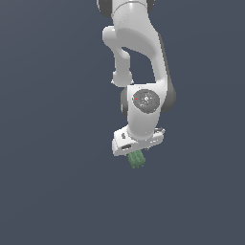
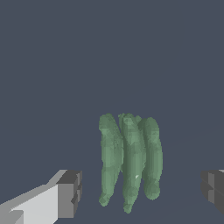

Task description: Pick up the object and move it to a goal position.

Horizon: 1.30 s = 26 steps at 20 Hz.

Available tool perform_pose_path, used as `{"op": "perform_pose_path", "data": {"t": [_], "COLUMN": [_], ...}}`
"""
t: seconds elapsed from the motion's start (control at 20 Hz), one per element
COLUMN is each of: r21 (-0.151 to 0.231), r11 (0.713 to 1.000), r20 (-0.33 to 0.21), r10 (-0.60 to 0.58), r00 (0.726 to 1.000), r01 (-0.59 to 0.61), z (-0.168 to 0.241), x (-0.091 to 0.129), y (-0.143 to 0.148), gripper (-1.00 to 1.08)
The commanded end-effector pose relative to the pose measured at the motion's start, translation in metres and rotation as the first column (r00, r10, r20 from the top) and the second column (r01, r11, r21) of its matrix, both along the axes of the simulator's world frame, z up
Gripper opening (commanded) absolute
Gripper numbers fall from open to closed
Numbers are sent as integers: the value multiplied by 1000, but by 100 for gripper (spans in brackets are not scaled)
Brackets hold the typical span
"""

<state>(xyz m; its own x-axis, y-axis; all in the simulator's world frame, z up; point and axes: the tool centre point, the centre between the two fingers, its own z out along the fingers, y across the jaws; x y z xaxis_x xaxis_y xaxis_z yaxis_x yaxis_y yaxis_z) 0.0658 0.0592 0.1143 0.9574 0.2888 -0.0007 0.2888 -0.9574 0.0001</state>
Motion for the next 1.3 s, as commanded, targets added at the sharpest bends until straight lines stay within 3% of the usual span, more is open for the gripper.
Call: {"op": "perform_pose_path", "data": {"t": [0.0, 0.55, 0.85, 0.9, 1.25], "r21": [0, 0, 0, 0, 0], "r11": [1000, 1000, 1000, 1000, 1000], "r20": [1, 1, 1, 1, 1], "r10": [0, 3, 4, 4, 4], "r00": [1000, 1000, 1000, 1000, 1000], "r01": [0, -3, -4, -4, -4], "z": [0, -46, -50, -50, -50], "x": [0, -1, 1, 1, 1], "y": [0, 0, 0, 0, 0], "gripper": [100, 100, 100, -100, -100]}}
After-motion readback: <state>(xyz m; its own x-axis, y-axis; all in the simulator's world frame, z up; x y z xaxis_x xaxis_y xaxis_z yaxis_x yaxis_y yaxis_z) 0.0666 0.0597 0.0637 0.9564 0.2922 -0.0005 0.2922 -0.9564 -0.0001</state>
